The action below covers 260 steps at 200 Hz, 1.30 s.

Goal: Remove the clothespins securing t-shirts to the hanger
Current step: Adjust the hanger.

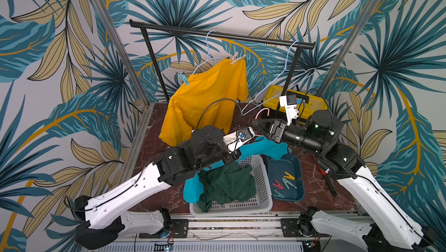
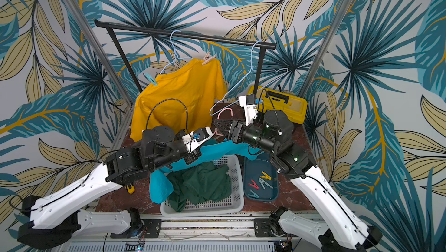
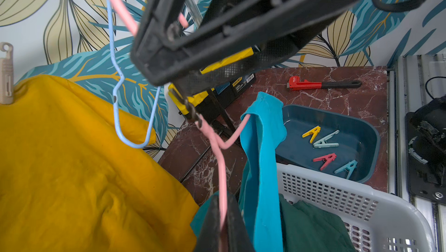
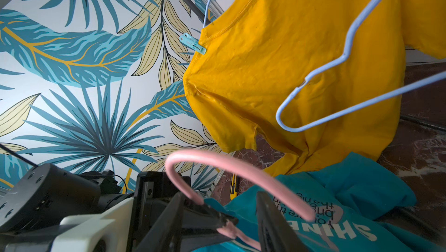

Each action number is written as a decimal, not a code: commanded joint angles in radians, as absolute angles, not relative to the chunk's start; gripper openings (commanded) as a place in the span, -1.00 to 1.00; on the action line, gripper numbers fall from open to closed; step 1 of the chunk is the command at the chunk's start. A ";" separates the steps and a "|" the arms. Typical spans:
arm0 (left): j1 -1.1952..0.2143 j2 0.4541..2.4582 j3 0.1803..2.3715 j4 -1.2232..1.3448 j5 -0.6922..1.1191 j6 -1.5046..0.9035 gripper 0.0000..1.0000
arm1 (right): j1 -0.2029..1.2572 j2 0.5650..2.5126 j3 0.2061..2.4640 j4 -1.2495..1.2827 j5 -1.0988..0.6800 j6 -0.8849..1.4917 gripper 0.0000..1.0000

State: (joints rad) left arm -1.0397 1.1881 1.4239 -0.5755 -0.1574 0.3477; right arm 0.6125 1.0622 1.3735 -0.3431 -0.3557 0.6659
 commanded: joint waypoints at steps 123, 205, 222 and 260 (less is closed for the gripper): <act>-1.036 1.134 1.448 -0.604 -0.232 0.360 0.99 | 0.655 0.986 1.301 -0.326 -0.058 0.580 -0.98; -0.982 0.896 1.357 -0.651 -0.422 0.135 0.99 | 0.654 0.877 1.209 -0.350 0.005 0.586 -0.90; -0.982 0.815 1.311 -0.686 -0.430 0.071 0.99 | 0.655 0.854 1.197 -0.356 0.015 0.588 -0.89; -0.981 0.742 1.275 -0.827 -0.398 -0.042 0.99 | 0.654 0.823 1.184 -0.372 0.044 0.592 -0.89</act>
